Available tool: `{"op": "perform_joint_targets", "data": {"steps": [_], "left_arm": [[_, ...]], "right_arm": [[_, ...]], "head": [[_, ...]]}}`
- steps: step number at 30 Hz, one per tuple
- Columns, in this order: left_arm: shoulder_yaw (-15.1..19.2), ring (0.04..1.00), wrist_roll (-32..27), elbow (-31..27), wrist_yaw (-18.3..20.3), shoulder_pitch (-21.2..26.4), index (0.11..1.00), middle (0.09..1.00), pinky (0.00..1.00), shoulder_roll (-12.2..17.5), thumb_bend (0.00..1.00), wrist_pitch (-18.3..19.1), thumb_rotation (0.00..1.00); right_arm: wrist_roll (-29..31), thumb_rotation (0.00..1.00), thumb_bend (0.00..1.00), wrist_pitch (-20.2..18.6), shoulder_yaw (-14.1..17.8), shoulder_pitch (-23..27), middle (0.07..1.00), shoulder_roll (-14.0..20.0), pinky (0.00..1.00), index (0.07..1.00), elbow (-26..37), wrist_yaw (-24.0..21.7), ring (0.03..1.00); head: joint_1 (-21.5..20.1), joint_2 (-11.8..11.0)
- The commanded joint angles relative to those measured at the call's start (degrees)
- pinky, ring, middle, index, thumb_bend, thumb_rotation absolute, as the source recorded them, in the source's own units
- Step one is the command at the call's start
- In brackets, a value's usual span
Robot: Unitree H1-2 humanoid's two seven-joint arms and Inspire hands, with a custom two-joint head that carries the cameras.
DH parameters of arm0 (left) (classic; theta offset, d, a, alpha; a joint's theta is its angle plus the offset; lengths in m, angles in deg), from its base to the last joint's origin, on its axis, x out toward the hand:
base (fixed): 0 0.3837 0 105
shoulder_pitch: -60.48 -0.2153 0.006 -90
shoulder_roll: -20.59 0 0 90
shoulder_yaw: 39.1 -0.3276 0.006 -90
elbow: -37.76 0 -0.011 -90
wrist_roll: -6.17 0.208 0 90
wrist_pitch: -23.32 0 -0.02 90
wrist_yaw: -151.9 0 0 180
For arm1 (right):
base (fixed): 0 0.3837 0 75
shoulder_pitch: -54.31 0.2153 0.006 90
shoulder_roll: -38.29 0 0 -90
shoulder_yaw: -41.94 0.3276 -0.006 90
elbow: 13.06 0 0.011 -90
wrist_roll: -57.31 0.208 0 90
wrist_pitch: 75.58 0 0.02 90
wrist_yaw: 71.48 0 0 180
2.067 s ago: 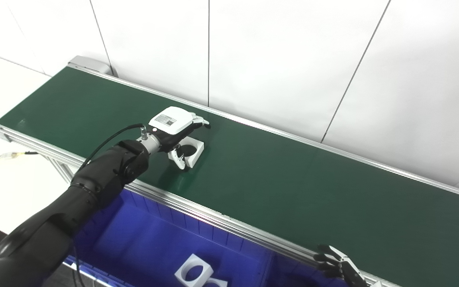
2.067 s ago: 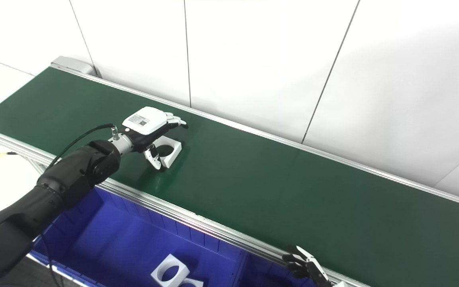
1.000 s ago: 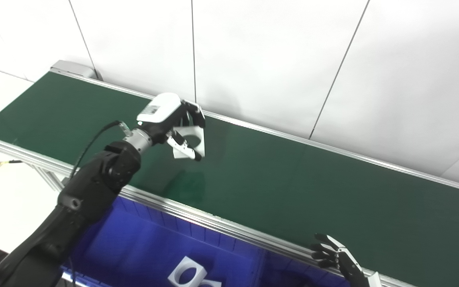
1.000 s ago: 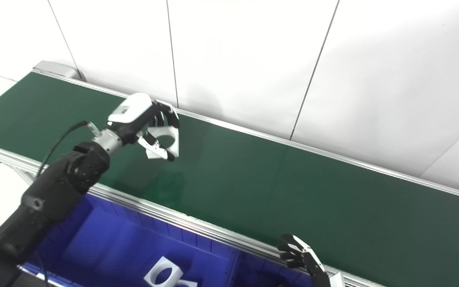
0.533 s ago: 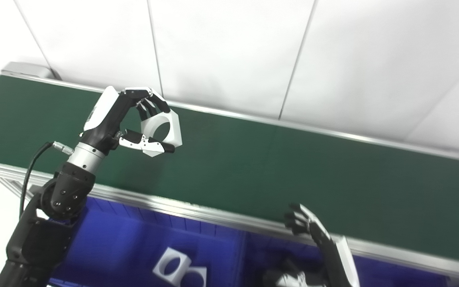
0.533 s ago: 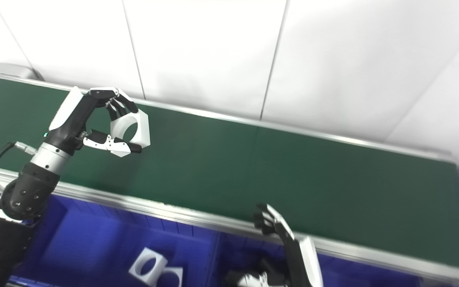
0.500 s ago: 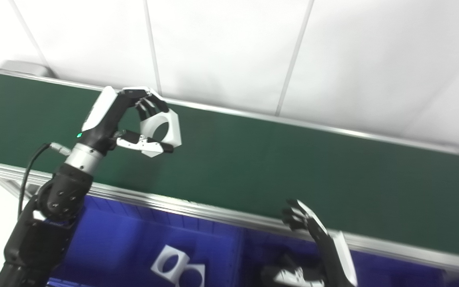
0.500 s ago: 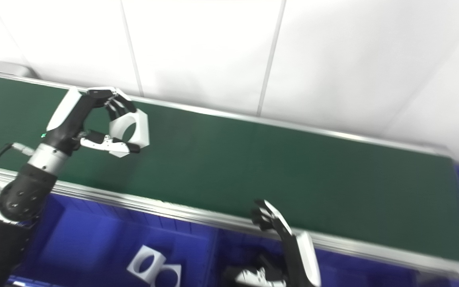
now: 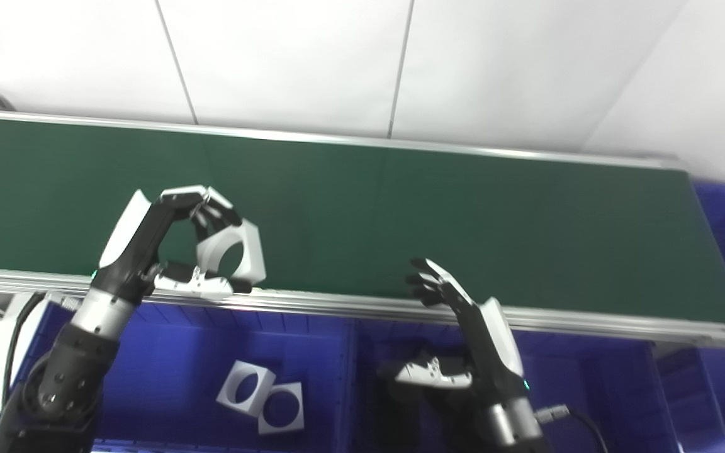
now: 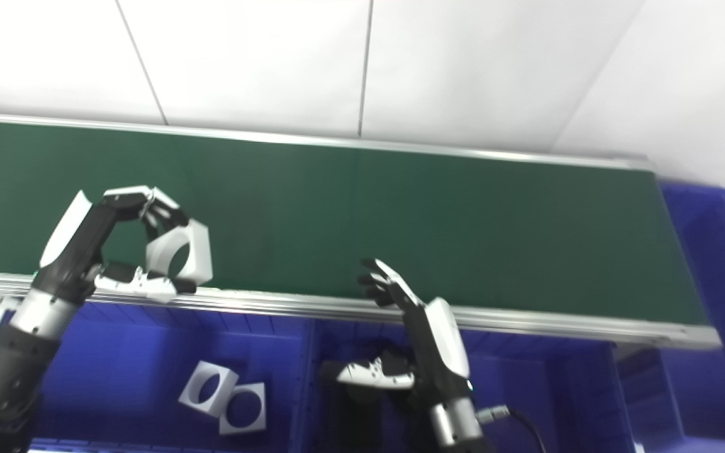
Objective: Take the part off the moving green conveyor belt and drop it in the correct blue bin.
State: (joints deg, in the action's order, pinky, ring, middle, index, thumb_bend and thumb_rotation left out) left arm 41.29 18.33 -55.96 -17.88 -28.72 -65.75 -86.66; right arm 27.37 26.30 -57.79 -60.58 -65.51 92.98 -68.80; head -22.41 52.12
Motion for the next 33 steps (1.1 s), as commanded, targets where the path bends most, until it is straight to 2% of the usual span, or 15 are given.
{"op": "perform_joint_targets", "data": {"steps": [1,5,8,11,13,14,15,21,23,25,26,28,29,30,33], "left_arm": [[-0.44,0.392,0.37,-1.71,0.09,-0.34,0.498,0.498,0.27,-0.24,0.50,-3.09,0.00],[-2.05,0.435,2.25,-1.47,0.57,-3.56,0.490,0.475,0.17,-0.42,0.50,-3.02,0.00],[-3.06,0.442,1.39,-0.73,1.85,-4.73,0.491,0.472,0.18,-0.23,0.50,-3.55,0.00],[-4.22,0.442,3.29,0.15,2.62,-6.15,0.490,0.476,0.18,-0.21,0.50,-3.13,0.00],[-5.09,0.444,4.34,0.49,3.41,-6.60,0.491,0.475,0.22,0.23,0.50,-2.37,0.00],[-5.53,0.413,5.22,0.71,3.79,-6.72,0.497,0.486,0.25,0.51,0.50,-1.91,0.00],[-5.94,0.402,6.21,0.80,4.28,-6.73,0.505,0.493,0.30,0.80,0.50,-1.38,0.00],[-8.05,0.438,8.17,2.09,7.30,-6.42,0.504,0.507,0.46,2.20,0.50,-0.14,0.00],[-8.51,0.443,7.88,1.82,8.74,-6.40,0.502,0.510,0.48,2.92,0.50,0.54,0.00],[-8.77,0.586,7.87,1.03,9.98,-6.34,0.490,0.510,0.53,3.64,0.51,1.13,0.00],[-8.83,0.627,7.78,0.66,10.45,-6.31,0.494,0.599,0.56,3.90,0.51,1.46,0.04],[-8.76,0.673,7.18,-0.22,11.64,-6.41,0.498,0.686,0.60,4.43,0.51,2.27,0.07],[-8.72,0.701,6.85,-0.77,12.16,-6.57,0.649,0.724,0.62,4.73,0.64,2.66,0.24],[-8.65,0.725,6.33,-1.18,12.55,-6.78,0.736,0.756,0.64,5.00,0.73,2.84,0.35],[-8.21,0.752,4.31,-1.59,13.16,-7.33,0.793,0.791,0.66,5.31,0.78,3.10,0.43]], "right_arm": [[-0.74,0.48,0.94,-0.87,-0.32,0.08,0.782,-0.15,0.67,0.873,2.13,-0.05,0.721],[-1.97,0.49,0.94,-3.17,-0.63,-0.15,0.791,0.40,0.64,0.876,3.44,-1.25,0.721],[-3.34,0.50,0.94,-5.21,-0.82,-0.48,0.791,0.54,0.64,0.874,4.73,-2.00,0.718],[-4.69,0.50,0.95,-6.39,-0.95,-0.98,0.786,0.90,0.63,0.870,5.83,-2.46,0.714],[-5.08,0.50,0.95,-6.54,-1.12,-1.27,0.779,1.22,0.61,0.863,6.18,-2.33,0.703],[-5.54,0.49,0.95,-6.91,-1.21,-1.47,0.778,1.31,0.61,0.860,6.49,-2.37,0.699],[-6.00,0.49,0.95,-7.31,-1.29,-1.71,0.778,1.41,0.60,0.857,6.84,-2.43,0.695],[-8.33,0.46,0.94,-9.27,-1.64,-3.13,0.774,2.36,0.57,0.843,8.69,-3.40,0.666],[-8.05,0.45,0.94,-9.56,-1.60,-3.57,0.773,2.58,0.57,0.839,9.23,-3.72,0.662],[-7.51,0.43,0.94,-9.65,-1.50,-3.91,0.773,2.74,0.57,0.836,9.61,-4.03,0.661],[-7.34,0.42,0.94,-9.73,-1.46,-4.05,0.774,2.75,0.57,0.835,9.74,-4.14,0.660],[-7.29,0.42,0.95,-10.32,-1.44,-4.55,0.776,2.57,0.57,0.836,10.37,-4.48,0.668],[-7.35,0.41,0.95,-10.51,-1.45,-4.86,0.776,2.53,0.59,0.837,10.76,-4.58,0.680],[-7.30,0.40,0.95,-10.54,-1.47,-5.18,0.776,2.48,0.61,0.837,11.08,-4.58,0.692],[-6.57,0.40,0.95,-9.52,-1.47,-6.01,0.772,2.50,0.64,0.838,11.43,-3.97,0.702]], "head": [[-0.22,0.28],[-0.32,0.60],[-0.30,0.89],[-0.14,0.93],[-0.13,0.76],[-0.16,0.71],[-0.23,0.57],[-0.17,0.40],[-0.44,0.32],[-0.90,0.22],[-0.90,0.22],[-1.58,0.29],[-1.73,0.34],[-1.91,0.33],[-2.06,0.20]]}}
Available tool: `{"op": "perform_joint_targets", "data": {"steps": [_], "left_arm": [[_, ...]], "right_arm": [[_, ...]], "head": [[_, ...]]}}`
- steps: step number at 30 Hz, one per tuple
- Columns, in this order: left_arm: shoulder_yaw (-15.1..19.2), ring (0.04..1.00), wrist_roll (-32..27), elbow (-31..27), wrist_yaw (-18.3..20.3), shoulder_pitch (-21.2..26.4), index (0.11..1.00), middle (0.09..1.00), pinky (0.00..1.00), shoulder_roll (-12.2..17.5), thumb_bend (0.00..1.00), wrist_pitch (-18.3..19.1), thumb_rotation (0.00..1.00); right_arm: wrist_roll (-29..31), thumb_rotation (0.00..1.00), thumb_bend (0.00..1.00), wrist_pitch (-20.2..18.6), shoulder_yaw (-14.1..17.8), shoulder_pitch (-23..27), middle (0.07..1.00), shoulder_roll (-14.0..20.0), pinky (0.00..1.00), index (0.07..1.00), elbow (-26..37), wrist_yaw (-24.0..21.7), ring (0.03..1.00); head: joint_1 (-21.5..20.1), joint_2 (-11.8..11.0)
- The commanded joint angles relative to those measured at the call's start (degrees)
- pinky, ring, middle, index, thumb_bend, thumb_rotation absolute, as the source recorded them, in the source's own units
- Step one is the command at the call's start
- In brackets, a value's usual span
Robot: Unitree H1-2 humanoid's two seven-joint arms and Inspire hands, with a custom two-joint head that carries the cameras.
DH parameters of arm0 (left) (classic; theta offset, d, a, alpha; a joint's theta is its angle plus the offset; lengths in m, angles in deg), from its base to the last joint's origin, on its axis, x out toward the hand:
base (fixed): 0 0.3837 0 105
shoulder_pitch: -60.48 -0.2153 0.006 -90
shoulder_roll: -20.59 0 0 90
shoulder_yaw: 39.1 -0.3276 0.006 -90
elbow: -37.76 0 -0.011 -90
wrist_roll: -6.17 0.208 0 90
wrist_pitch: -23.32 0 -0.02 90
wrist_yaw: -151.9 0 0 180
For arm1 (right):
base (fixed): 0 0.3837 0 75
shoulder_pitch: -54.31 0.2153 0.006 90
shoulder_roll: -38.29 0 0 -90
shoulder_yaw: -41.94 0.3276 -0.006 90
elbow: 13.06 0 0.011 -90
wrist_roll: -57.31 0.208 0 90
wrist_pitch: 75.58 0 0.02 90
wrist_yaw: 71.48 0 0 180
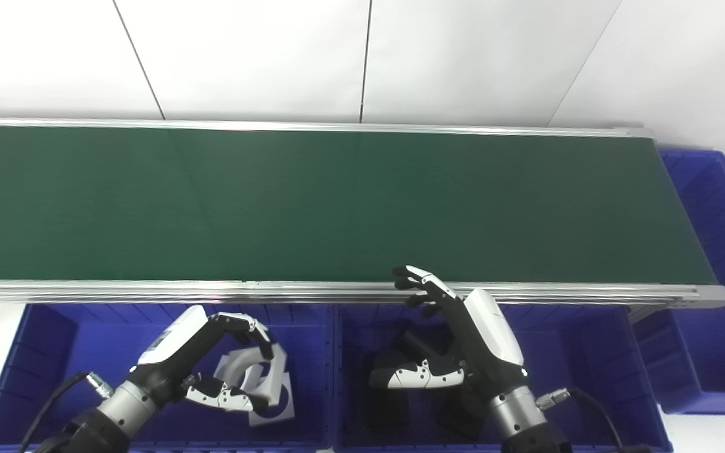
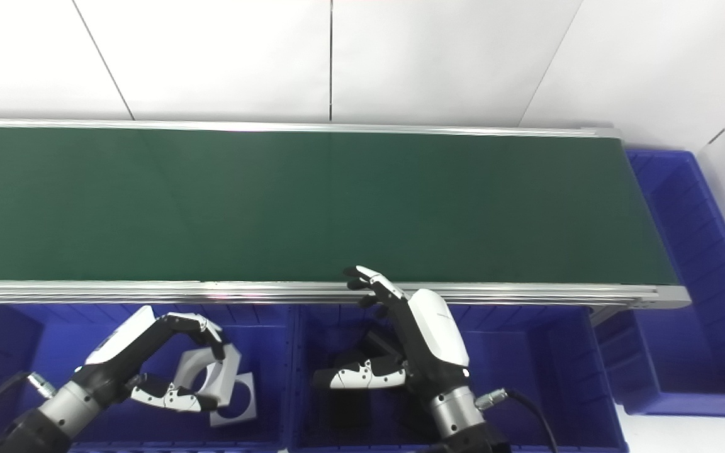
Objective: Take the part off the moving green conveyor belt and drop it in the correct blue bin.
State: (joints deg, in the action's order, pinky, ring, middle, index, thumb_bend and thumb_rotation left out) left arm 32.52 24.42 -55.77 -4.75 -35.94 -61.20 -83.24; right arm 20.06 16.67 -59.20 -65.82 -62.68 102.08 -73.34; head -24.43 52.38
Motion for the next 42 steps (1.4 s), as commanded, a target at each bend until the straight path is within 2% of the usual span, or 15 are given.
{"op": "perform_joint_targets", "data": {"steps": [1,6,10,13,17,22,26,32,36,42], "left_arm": [[0.76,0.762,-2.31,-1.89,0.07,-0.31,0.806,0.803,0.67,0.81,0.78,-0.18,0.43],[2.12,0.824,-7.35,-2.28,0.66,-1.39,0.851,0.855,0.75,0.69,0.77,0.45,0.52],[3.48,0.869,-14.73,-1.65,1.13,-2.07,0.874,0.889,0.80,-0.31,0.74,-0.33,0.50],[4.93,0.861,-19.67,-1.59,0.03,-3.08,0.869,0.889,0.79,-2.78,0.74,-1.93,0.52],[5.72,0.848,-22.97,-0.54,0.05,-3.50,0.867,0.887,0.78,-5.14,0.71,-5.35,0.56],[5.84,0.839,-24.75,0.49,0.58,-3.73,0.864,0.873,0.78,-6.21,0.71,-7.79,0.55],[5.79,0.847,-25.70,0.73,0.59,-3.79,0.873,0.878,0.79,-6.74,0.72,-8.06,0.50],[5.80,0.857,-27.12,1.05,0.78,-3.90,0.887,0.893,0.80,-7.50,0.72,-8.43,0.49],[5.65,0.866,-27.02,0.67,0.98,-4.13,0.895,0.901,0.81,-7.44,0.73,-8.09,0.49],[5.99,0.879,-27.20,1.04,0.75,-5.68,0.916,0.913,0.81,-7.72,0.76,-9.65,0.51]], "right_arm": [[0.91,0.41,0.95,0.67,-0.07,-1.02,0.770,-0.28,0.63,0.838,2.33,0.91,0.702],[1.24,0.40,0.95,0.98,-0.37,-2.95,0.769,-0.95,0.63,0.836,3.79,1.57,0.702],[1.26,0.40,0.94,0.93,-0.67,-4.25,0.781,-1.69,0.65,0.846,4.74,1.80,0.714],[3.58,0.40,0.94,1.75,-0.66,-5.32,0.792,-2.76,0.66,0.862,5.02,2.58,0.724],[4.65,0.41,0.93,2.55,-0.99,-6.18,0.800,-2.97,0.67,0.869,4.95,3.32,0.738],[4.36,0.41,0.94,1.96,-1.46,-6.98,0.806,-3.05,0.67,0.868,5.18,3.57,0.741],[2.98,0.41,0.94,1.87,-1.68,-6.97,0.805,-2.74,0.66,0.868,5.02,3.42,0.733],[2.04,0.41,0.95,1.83,-1.61,-6.85,0.803,-2.47,0.65,0.871,4.72,3.53,0.727],[2.61,0.40,0.95,1.74,-1.45,-6.70,0.808,-2.03,0.65,0.874,4.74,3.16,0.729],[3.12,0.40,0.96,1.14,-1.50,-6.53,0.818,-1.41,0.66,0.876,4.76,2.68,0.742]], "head": [[-0.07,-0.06],[-0.07,0.02],[-0.27,-0.10],[-0.68,-0.05],[-1.38,-0.31],[-2.28,-0.16],[-2.77,-0.23],[-2.55,-0.37],[-1.66,-0.43],[-1.31,-0.62]]}}
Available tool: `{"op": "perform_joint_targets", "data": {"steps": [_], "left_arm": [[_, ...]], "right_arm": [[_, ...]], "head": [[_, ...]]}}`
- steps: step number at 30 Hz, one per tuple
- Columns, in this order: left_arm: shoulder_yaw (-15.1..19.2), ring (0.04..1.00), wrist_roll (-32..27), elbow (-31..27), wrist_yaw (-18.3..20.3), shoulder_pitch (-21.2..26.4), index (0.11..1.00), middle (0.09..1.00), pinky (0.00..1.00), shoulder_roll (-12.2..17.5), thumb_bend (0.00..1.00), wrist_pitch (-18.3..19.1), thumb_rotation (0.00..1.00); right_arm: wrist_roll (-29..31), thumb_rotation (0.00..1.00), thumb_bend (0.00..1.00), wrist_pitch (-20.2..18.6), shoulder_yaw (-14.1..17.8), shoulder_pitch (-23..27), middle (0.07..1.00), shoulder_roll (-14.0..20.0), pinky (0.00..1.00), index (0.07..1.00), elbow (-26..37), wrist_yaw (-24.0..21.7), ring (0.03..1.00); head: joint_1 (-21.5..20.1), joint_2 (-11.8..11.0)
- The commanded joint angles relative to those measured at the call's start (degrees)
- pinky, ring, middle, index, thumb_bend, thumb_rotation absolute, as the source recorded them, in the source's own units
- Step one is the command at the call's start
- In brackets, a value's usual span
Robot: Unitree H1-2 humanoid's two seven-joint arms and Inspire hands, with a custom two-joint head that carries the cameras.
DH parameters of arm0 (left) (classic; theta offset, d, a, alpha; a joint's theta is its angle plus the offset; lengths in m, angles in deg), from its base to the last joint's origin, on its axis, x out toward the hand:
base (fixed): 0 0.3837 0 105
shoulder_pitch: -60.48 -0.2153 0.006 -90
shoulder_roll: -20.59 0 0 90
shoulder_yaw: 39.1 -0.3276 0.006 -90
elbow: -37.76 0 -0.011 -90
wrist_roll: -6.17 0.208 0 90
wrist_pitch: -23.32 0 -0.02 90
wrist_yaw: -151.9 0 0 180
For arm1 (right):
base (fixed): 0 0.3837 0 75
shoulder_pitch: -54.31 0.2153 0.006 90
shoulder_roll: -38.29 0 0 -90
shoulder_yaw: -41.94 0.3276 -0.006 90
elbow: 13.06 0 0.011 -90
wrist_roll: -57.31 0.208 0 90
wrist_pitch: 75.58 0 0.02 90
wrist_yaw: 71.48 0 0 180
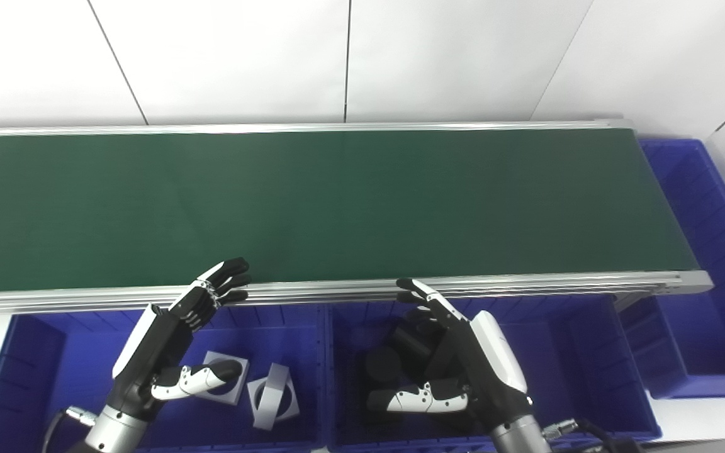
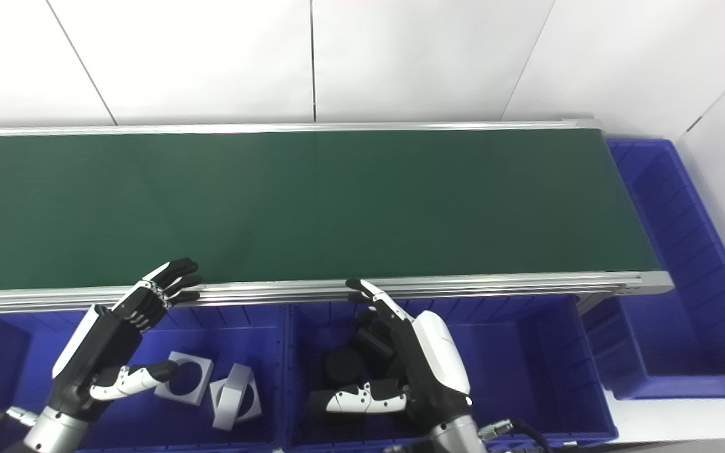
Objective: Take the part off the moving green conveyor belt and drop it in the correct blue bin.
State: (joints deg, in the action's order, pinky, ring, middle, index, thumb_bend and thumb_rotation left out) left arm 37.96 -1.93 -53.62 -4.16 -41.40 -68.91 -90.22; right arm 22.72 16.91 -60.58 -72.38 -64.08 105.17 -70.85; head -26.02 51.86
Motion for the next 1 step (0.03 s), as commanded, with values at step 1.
{"op": "perform_joint_targets", "data": {"steps": [1], "left_arm": [[0.68,0.878,-1.05,-1.05,0.09,-0.49,0.916,0.913,0.81,-0.11,0.76,-2.75,0.51]], "right_arm": [[0.61,0.40,0.97,0.84,-0.12,0.02,0.818,0.01,0.66,0.877,1.65,0.16,0.743]], "head": [[0.32,-0.09]]}}
